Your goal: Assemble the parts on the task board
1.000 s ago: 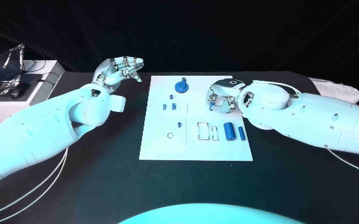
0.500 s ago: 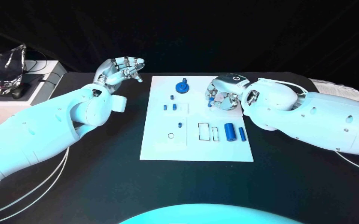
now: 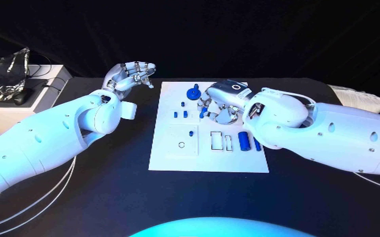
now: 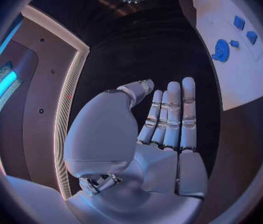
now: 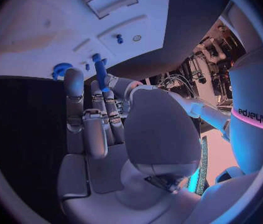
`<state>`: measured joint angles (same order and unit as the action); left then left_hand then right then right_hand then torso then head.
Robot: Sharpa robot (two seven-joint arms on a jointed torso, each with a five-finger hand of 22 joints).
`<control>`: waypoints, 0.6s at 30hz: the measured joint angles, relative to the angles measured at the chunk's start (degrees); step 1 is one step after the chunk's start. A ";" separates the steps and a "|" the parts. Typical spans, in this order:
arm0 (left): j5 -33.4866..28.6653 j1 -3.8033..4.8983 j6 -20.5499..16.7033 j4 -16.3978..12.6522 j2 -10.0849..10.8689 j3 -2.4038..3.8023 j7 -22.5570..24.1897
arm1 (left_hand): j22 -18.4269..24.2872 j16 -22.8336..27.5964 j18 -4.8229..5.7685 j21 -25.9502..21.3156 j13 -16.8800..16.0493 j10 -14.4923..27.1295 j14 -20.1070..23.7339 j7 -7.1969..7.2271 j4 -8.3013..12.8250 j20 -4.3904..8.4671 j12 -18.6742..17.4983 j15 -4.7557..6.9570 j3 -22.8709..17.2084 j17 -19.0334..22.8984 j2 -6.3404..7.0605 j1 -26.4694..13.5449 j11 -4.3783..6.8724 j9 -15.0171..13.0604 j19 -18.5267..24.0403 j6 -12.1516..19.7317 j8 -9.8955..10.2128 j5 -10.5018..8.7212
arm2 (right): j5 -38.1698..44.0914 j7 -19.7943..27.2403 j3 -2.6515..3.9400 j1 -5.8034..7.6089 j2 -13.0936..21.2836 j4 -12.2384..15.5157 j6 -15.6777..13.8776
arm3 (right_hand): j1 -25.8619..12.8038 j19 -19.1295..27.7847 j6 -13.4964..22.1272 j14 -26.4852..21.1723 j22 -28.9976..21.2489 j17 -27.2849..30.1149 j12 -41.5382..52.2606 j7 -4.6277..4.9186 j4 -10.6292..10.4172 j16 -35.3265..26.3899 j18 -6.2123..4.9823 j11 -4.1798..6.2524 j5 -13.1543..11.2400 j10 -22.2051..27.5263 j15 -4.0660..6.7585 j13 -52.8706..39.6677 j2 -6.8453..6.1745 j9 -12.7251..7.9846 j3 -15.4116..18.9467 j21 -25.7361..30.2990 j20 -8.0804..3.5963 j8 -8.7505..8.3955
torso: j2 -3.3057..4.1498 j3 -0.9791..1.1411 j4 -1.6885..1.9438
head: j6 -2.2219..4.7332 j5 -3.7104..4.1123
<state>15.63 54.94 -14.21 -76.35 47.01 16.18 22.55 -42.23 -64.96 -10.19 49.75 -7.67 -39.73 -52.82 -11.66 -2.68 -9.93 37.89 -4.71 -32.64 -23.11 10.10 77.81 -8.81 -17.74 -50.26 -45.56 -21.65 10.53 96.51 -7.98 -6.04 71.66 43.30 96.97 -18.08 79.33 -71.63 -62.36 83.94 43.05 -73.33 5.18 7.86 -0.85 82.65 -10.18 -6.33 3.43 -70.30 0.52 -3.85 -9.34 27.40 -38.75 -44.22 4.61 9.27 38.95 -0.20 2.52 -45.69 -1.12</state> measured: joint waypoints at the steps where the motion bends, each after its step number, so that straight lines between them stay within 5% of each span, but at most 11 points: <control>1: 0.00 0.00 0.01 0.00 -0.06 0.00 0.01 | 0.00 0.00 0.00 0.00 0.00 0.00 0.00 0.00 0.00 0.00 0.11 0.00 0.00 0.00 0.00 0.00 0.00 0.00 0.00 0.00 0.00 0.00 | 0.12 0.04 -0.07 -0.45 -0.49 0.12 -0.35 | 0.00 0.00 0.00 0.00 0.06 0.00 0.01 0.00 0.00 0.00 0.00 0.00 0.00 0.00 0.00 0.00 0.00 0.00 0.00 -0.22 0.00 0.00 | 0.00 0.00 0.00 | 0.00 -0.07; 8: -0.02 -0.03 0.07 0.04 -0.49 0.00 0.03 | 0.00 0.00 0.00 0.00 0.00 0.00 0.00 0.00 0.00 0.00 0.21 0.00 0.00 0.00 0.00 0.00 0.00 0.00 0.00 0.00 0.00 0.00 | 1.53 0.11 -0.36 -3.92 -3.17 0.72 -2.69 | 0.00 0.00 0.00 0.00 0.17 0.00 0.03 0.00 0.00 0.00 0.00 0.00 0.00 0.00 0.00 0.00 0.00 0.00 0.01 -0.21 0.00 0.00 | 0.01 -0.03 0.11 | -0.11 -1.04; 18: -0.03 -0.05 0.16 0.09 -0.64 0.00 -0.01 | -0.01 0.00 0.00 0.00 -0.01 0.00 0.00 0.00 0.00 0.00 0.21 0.00 0.00 0.01 0.00 0.00 0.00 0.00 0.00 0.00 0.01 0.00 | 2.87 0.12 -0.63 -6.62 -5.72 -0.23 -3.46 | 0.01 0.00 0.01 0.00 0.17 0.00 0.03 0.00 0.16 0.00 0.00 0.00 0.00 0.00 0.00 0.00 -0.01 0.04 -0.15 -0.21 0.00 0.00 | 0.12 -0.04 0.08 | -0.44 -1.74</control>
<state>15.60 54.90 -14.05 -76.26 46.37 16.18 22.54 -42.23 -64.96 -10.19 49.75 -7.67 -39.73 -52.83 -11.66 -2.68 -9.93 38.10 -4.71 -32.64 -23.10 10.11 77.81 -8.81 -17.75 -50.25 -45.56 -21.64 10.53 99.38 -7.85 -6.67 65.04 37.58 96.74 -21.54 79.33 -71.63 -62.35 83.94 43.22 -73.33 5.21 7.86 -0.69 82.65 -10.18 -6.33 3.43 -70.30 0.51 -3.85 -9.35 27.43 -38.90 -44.43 4.61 9.27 39.07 -0.24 2.59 -46.13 -2.86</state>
